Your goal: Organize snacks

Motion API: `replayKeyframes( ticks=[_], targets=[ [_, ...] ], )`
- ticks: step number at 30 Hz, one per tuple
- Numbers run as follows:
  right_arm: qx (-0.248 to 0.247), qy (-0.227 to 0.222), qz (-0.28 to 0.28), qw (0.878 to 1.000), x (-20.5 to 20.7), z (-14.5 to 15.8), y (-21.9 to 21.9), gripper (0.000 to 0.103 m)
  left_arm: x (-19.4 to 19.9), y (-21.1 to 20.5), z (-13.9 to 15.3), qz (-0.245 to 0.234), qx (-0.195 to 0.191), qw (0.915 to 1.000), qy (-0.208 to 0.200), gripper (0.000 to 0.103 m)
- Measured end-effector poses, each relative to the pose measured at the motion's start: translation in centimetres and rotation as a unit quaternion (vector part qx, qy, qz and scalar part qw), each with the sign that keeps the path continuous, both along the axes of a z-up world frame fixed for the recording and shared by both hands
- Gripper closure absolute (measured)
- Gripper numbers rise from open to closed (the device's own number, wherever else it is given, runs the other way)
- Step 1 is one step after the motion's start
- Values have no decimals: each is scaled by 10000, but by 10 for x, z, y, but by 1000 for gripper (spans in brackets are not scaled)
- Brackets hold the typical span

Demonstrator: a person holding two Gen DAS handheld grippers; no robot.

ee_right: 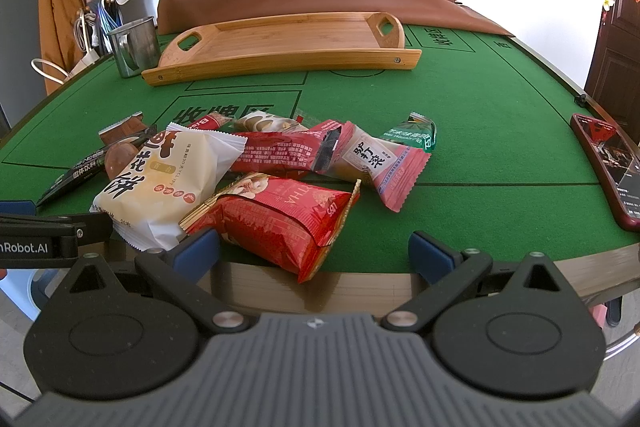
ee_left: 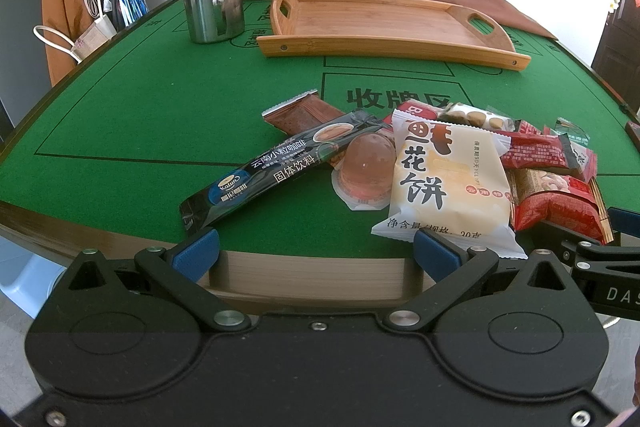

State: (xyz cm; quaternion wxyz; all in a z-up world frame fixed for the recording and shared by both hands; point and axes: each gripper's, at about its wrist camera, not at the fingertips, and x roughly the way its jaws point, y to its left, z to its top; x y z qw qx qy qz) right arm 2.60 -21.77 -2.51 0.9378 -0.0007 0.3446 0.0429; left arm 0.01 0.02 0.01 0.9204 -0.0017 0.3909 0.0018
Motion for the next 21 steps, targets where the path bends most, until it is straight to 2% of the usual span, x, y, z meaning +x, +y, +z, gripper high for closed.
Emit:
replayKeyframes(
  ticks=[16, 21],
  targets=[
    [45, -4, 60, 10000, 1, 0, -1, 0, 3, 1, 2, -23, 4, 10000, -4, 0],
    [-1, -116, 15, 9999, 0, -4, 0, 0, 8, 4, -5, 175, 376, 9991, -41, 0]
  ],
)
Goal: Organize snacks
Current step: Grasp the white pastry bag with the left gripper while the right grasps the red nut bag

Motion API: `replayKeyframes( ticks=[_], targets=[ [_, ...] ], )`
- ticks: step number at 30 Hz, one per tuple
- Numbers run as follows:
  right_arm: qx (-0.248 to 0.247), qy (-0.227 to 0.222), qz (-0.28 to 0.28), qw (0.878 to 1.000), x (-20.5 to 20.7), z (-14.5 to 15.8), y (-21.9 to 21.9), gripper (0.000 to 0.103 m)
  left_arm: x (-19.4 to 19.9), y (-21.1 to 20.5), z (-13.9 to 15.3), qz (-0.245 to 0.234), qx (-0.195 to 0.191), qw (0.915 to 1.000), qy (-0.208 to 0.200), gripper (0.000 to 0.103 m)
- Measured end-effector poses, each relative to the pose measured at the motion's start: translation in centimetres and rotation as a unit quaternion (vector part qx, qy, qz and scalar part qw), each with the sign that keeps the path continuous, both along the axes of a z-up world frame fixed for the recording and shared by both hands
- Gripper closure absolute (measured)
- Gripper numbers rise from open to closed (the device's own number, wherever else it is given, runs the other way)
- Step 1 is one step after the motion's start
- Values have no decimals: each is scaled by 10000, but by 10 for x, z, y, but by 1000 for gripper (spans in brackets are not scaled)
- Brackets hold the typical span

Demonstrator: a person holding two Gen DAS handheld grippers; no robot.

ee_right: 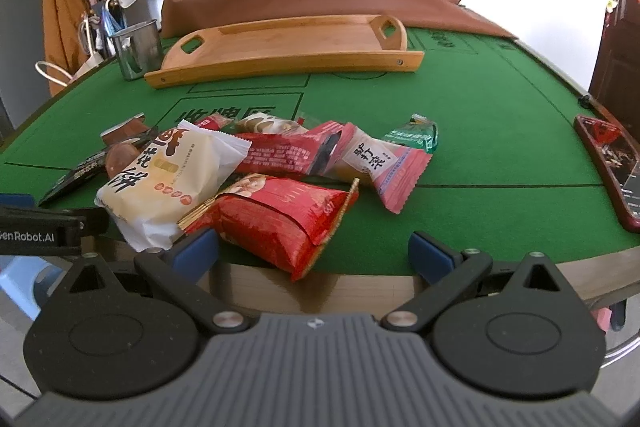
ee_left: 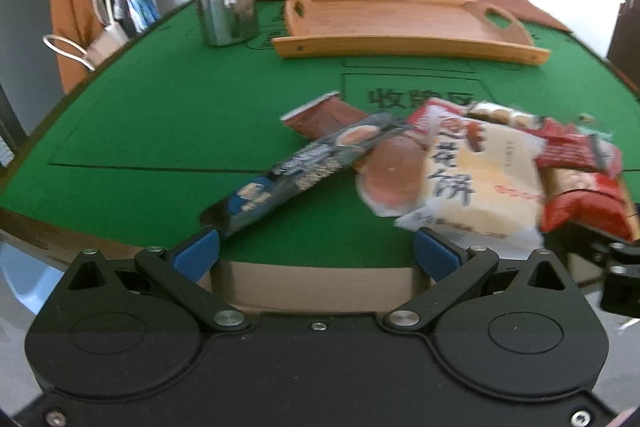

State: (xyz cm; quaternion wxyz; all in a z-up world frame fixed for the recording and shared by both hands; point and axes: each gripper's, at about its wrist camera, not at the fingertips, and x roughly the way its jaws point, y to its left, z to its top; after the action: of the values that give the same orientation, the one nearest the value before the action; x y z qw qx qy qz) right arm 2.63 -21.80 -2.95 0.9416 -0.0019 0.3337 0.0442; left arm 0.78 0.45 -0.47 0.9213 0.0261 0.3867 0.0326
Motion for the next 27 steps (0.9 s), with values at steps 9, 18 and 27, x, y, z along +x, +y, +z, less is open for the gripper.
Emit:
replayKeyframes(
  ticks=[9, 18, 27],
  targets=[
    [-108, -201, -73, 9997, 0, -4, 2, 0, 8, 16, -4, -194, -288, 9994, 10, 0],
    [-173, -234, 321, 9991, 5, 6, 2, 0, -10, 18, 23, -807, -1260, 9877, -461, 0],
    [-823, -313, 1160, 9893, 8, 12, 10, 9, -2, -6, 31, -1562, -1440, 9763, -424, 1]
  ],
)
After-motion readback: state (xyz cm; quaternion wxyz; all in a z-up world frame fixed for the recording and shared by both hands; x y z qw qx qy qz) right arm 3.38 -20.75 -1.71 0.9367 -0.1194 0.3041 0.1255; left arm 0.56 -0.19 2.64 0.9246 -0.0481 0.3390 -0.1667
